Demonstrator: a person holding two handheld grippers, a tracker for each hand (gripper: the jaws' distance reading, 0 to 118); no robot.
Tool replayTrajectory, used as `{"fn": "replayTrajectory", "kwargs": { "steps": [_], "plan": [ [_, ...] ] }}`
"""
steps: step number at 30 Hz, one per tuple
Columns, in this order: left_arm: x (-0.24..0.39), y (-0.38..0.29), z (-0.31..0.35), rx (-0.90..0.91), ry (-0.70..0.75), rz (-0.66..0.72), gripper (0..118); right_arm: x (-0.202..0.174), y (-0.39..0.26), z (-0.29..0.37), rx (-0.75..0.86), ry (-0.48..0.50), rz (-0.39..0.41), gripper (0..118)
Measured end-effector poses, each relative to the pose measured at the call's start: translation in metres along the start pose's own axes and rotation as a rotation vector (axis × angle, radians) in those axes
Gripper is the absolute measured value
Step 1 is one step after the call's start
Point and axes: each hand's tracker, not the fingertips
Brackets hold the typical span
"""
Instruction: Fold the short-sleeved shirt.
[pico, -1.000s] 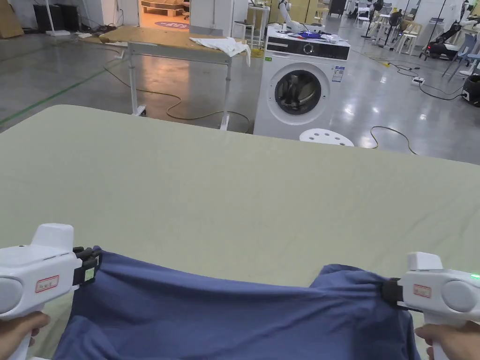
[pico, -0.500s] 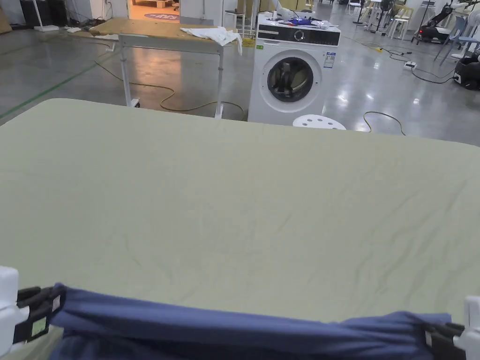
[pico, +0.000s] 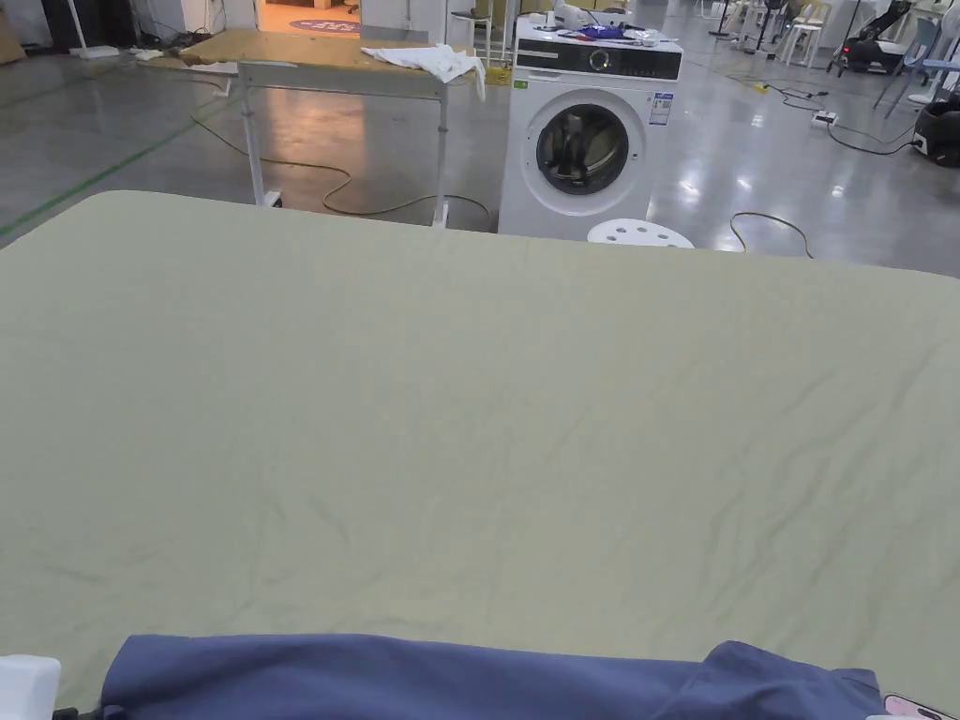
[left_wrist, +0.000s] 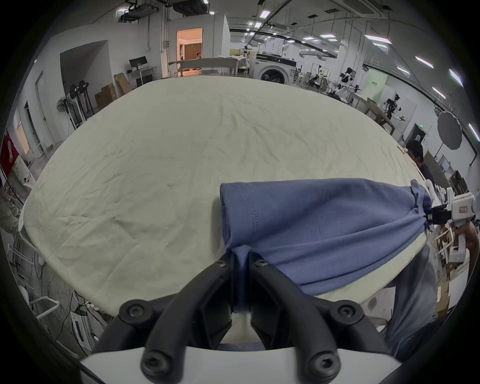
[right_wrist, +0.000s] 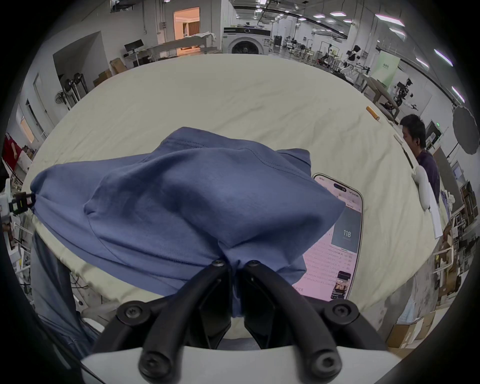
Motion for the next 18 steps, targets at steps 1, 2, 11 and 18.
{"fn": "replayTrajectory", "kwargs": {
  "steps": [1, 2, 11, 18],
  "plan": [
    [0.0, 0.003, 0.002, 0.006, -0.003, 0.014, 15, -0.001, 0.001, 0.005, -0.004, -0.014, 0.015, 10],
    [0.001, 0.006, 0.005, 0.021, -0.004, 0.029, 21, -0.003, 0.003, 0.012, 0.003, -0.029, 0.026, 21],
    [0.047, 0.069, 0.04, 0.402, -0.014, -0.022, 71, -0.029, 0.055, 0.094, 0.405, -0.136, 0.015, 81],
    [0.091, 0.113, 0.047, 0.66, 0.096, -0.091, 65, -0.071, 0.1, 0.097, 0.771, -0.071, -0.096, 79]
  ]
}}
